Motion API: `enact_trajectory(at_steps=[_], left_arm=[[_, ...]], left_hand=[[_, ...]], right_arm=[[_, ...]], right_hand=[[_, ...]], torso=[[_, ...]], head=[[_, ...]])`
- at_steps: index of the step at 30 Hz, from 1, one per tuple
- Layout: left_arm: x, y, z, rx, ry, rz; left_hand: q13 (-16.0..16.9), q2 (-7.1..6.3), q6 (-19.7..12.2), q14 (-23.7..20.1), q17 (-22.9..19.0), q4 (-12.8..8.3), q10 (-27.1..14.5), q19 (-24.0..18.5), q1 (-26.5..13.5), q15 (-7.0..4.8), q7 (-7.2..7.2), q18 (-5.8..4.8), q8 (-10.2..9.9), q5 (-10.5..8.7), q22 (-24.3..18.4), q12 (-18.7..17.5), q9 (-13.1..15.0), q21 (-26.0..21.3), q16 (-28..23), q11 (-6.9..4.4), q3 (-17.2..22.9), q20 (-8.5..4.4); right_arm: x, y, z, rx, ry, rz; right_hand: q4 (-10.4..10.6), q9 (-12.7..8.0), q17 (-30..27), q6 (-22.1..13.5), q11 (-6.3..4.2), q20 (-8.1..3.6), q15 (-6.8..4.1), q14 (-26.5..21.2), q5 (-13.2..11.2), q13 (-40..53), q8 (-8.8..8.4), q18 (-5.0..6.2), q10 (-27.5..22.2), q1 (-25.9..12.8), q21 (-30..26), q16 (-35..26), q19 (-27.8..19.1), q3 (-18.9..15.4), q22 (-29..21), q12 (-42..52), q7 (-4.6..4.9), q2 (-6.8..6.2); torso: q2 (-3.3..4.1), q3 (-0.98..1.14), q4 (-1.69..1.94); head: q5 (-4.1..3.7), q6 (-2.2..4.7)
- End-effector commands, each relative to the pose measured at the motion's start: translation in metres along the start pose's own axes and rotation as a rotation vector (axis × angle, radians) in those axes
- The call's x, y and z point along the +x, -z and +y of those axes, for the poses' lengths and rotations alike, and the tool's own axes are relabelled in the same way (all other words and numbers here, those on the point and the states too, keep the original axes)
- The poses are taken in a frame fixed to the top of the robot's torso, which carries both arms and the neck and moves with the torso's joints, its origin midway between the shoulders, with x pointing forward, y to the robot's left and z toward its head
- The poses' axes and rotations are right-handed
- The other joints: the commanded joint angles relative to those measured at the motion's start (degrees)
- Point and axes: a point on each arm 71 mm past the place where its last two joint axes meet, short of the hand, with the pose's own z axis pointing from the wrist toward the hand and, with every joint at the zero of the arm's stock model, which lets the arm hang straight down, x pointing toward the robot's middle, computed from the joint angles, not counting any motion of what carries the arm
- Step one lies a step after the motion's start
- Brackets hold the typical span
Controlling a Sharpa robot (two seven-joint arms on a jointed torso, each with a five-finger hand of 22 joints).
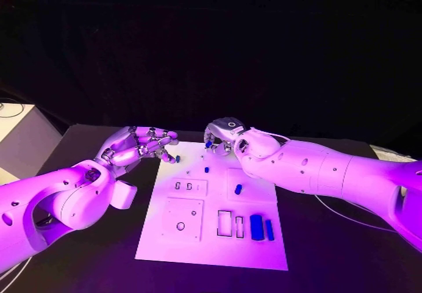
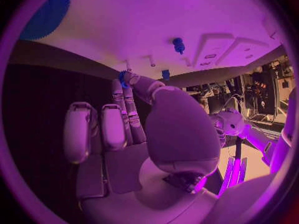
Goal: Assemble the parts on the task board
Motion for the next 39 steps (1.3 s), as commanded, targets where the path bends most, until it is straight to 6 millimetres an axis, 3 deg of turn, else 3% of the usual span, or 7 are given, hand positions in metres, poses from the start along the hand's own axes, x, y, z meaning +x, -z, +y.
enact_trajectory(at_steps=[1, 11, 25, 33, 37, 39], left_arm=[[0.0026, -0.0012, -0.0017, 0.009, 0.007, 0.019], [0.0015, -0.0013, -0.0017, 0.009, 0.005, 0.016], [0.0025, -0.0021, -0.0020, 0.014, 0.007, 0.019], [0.0026, -0.0025, -0.0018, 0.013, 0.007, 0.020], [0.0026, -0.0025, -0.0017, 0.012, 0.007, 0.020], [0.0025, -0.0025, -0.0017, 0.011, 0.007, 0.020]], left_hand=[[-0.01, 0.00, -0.22, -0.43, 0.05, -0.05, -0.49, -0.26, -0.69, 0.01, -0.01, -0.09, -0.23, 0.16, 0.05, -0.31, 0.09, 0.34, 0.33, -0.09, 0.32, -0.01], [-0.01, 0.00, -0.22, -0.43, 0.05, -0.05, -0.49, -0.26, -0.69, 0.01, -0.01, -0.09, -0.23, 0.16, 0.05, -0.31, 0.09, 0.34, 0.33, -0.09, 0.32, -0.01], [0.00, 0.05, -0.26, -0.60, 0.16, -0.11, -0.57, -0.45, -0.63, 0.03, 0.05, -0.07, -0.27, 0.16, 0.17, -0.29, 0.10, 0.50, 0.45, -0.05, 0.37, 0.03], [0.00, 0.05, -0.26, -0.60, 0.16, -0.11, -0.57, -0.45, -0.63, 0.03, 0.05, -0.07, -0.27, 0.16, 0.17, -0.29, 0.10, 0.50, 0.45, -0.05, 0.37, 0.03], [0.01, 0.08, -0.27, -0.65, 0.20, -0.13, -0.58, -0.50, -0.61, 0.04, 0.05, -0.06, -0.28, 0.16, 0.20, -0.28, 0.10, 0.55, 0.49, -0.04, 0.39, 0.04], [0.01, 0.08, -0.27, -0.65, 0.20, -0.13, -0.58, -0.50, -0.61, 0.04, 0.05, -0.06, -0.28, 0.16, 0.20, -0.28, 0.10, 0.55, 0.49, -0.04, 0.39, 0.04]], right_arm=[[0.0021, -0.0009, 0.0022, -0.009, -0.002, 0.023], [0.0025, 0.0005, 0.0062, -0.021, -0.010, 0.034], [0.0061, -0.0042, 0.0033, 0.019, 0.015, 0.062], [0.0065, -0.0056, 0.0038, 0.032, 0.022, 0.060], [0.0069, -0.0063, 0.0050, 0.025, 0.021, 0.065], [0.0073, -0.0064, 0.0052, 0.019, 0.018, 0.070]], right_hand=[[-0.22, 3.00, -0.01, -0.23, -1.61, -0.01, -0.36, 0.84, 0.37, 0.09, 0.22, -0.90, 1.74, 0.21, 0.20, 0.18, 1.23, 0.26, -0.05, -0.02, -0.09, 0.48], [-0.23, 3.10, 0.11, -0.27, -1.61, 0.00, -0.35, 0.86, 0.45, 0.11, 0.25, -0.92, 1.73, 0.14, 0.29, 0.25, 1.24, 0.24, 0.08, -0.02, -0.08, 0.41], [-0.10, 3.40, -0.10, -0.53, -1.53, 0.06, -0.29, 0.80, 0.49, 0.17, 0.28, -0.87, 1.57, -0.24, 0.20, 0.21, 1.07, 0.14, -0.07, -0.06, -0.05, 0.21], [-0.05, 3.47, -0.16, -0.61, -1.53, 0.07, -0.28, 0.78, 0.48, 0.18, 0.28, -0.84, 1.51, -0.29, 0.12, 0.19, 1.01, 0.17, -0.18, -0.07, -0.05, 0.26], [-0.02, 3.75, -0.15, -1.41, -1.31, 0.19, -0.12, 0.74, 0.48, 0.12, 0.02, -0.85, 0.72, -0.53, 0.21, 0.26, 0.88, 0.29, -0.03, -0.20, 0.15, -0.06], [0.16, 3.86, -1.19, -3.00, -0.67, 0.57, 0.40, 0.45, 0.37, -0.28, -0.77, -0.66, -1.26, -1.18, -0.47, -0.17, 0.33, 0.52, -0.95, -0.28, 0.74, -0.98]], torso=[[0.11, -0.12, 0.11], [0.25, -0.06, 0.10], [0.43, -0.21, 0.35], [0.45, -0.24, 0.20], [0.52, -0.23, 0.16], [0.51, -0.24, 0.16]], head=[[0.01, -0.22], [0.03, -0.37], [-0.04, -0.64], [0.15, -0.68], [0.22, -0.61], [0.27, -0.59]])
